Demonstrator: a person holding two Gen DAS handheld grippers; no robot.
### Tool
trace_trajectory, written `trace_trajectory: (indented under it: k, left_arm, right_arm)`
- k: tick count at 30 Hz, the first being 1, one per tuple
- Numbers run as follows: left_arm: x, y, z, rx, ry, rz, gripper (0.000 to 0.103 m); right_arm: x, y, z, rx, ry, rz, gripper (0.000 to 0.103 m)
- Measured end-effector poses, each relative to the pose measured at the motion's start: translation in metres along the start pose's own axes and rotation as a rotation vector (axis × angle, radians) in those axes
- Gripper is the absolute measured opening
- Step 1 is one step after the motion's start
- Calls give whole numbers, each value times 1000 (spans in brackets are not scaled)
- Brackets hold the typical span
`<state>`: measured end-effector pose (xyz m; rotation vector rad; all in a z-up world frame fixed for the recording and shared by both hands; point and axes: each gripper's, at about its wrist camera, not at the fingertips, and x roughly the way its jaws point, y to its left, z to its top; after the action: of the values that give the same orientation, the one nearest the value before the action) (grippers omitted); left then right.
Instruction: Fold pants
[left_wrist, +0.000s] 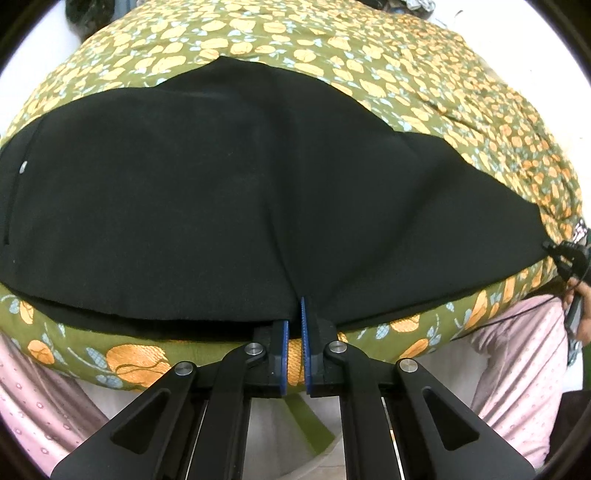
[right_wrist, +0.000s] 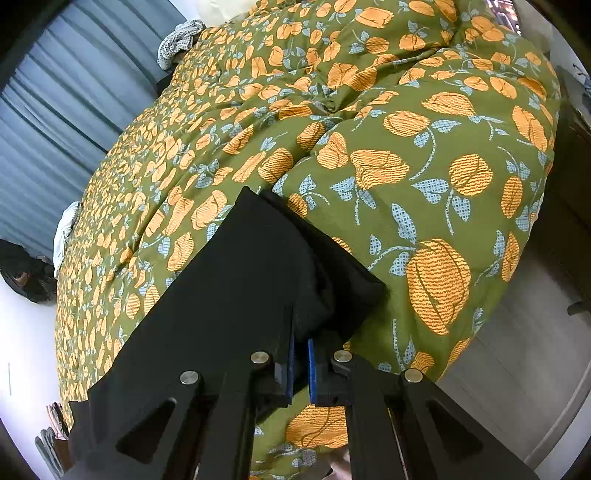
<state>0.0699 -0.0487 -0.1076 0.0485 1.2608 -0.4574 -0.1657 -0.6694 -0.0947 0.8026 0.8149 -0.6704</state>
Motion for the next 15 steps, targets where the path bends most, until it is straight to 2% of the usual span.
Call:
trace_trajectory:
  k: [12,15]
  left_arm:
    - [10,-4,-6,61,70,47,2]
    - [11,1,-7,47,90,25,4]
  right_arm:
    - [1,3,-3,-19,6,-25,6]
    - [1,5,-4,-26,7,-34,6]
